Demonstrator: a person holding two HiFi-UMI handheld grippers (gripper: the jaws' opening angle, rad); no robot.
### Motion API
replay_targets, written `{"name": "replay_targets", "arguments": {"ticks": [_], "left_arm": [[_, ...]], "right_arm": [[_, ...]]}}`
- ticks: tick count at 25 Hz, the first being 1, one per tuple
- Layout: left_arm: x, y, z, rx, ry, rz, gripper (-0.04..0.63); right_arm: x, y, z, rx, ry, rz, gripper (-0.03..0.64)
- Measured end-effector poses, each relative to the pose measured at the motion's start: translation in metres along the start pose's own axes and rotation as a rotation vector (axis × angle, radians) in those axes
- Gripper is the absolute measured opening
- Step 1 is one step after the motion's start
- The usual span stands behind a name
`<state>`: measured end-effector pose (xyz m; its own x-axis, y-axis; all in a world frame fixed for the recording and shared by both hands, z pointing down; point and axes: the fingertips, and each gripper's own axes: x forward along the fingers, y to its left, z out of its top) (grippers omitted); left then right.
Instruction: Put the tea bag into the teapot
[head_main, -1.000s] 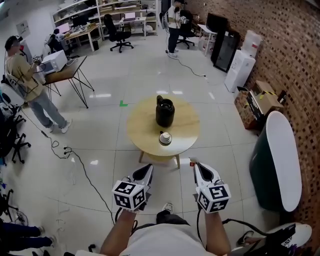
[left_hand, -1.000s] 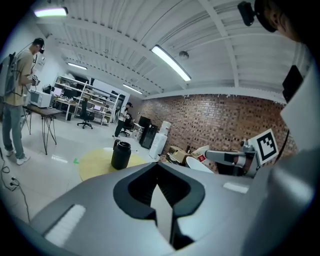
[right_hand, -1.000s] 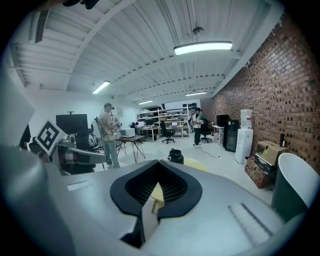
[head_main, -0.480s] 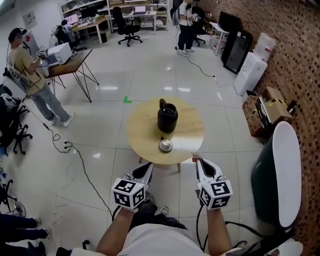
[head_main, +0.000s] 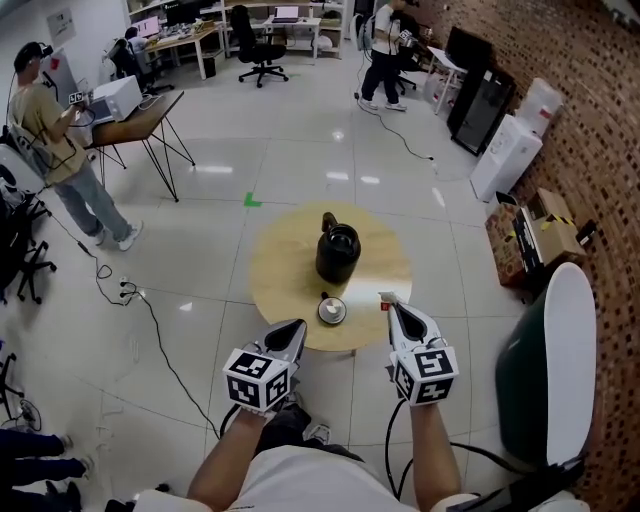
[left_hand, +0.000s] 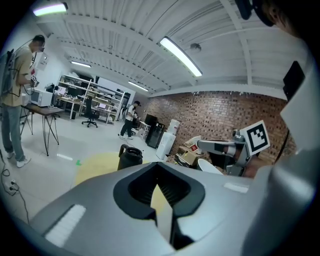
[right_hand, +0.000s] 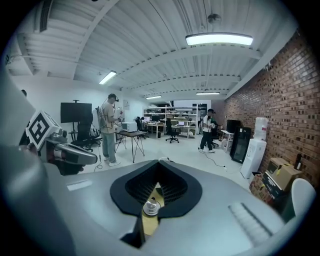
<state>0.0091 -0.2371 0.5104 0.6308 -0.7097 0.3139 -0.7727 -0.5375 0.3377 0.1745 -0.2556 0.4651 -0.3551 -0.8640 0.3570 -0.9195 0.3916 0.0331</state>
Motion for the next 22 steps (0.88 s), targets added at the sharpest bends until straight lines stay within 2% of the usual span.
{"name": "replay_targets", "arguments": {"ticks": [8, 13, 22], "left_arm": [[0.041, 0.027, 0.050, 0.008, -0.025, -0.004, 0.012], [0.059, 0.036, 0.077, -0.013, 0.014, -0.005, 0.012], [0.097, 0.058, 0.057, -0.062, 0.087, -0.002, 0.012]], "right_arm": [[0.060, -0.025, 0.048, -0.039, -0.012, 0.005, 0.002], [0.085, -0.036, 0.077, -0.053, 0.029, 0.010, 0.002], [0.155, -0.047, 0.064, -0.128, 0.149, 0.064, 0.002]]}}
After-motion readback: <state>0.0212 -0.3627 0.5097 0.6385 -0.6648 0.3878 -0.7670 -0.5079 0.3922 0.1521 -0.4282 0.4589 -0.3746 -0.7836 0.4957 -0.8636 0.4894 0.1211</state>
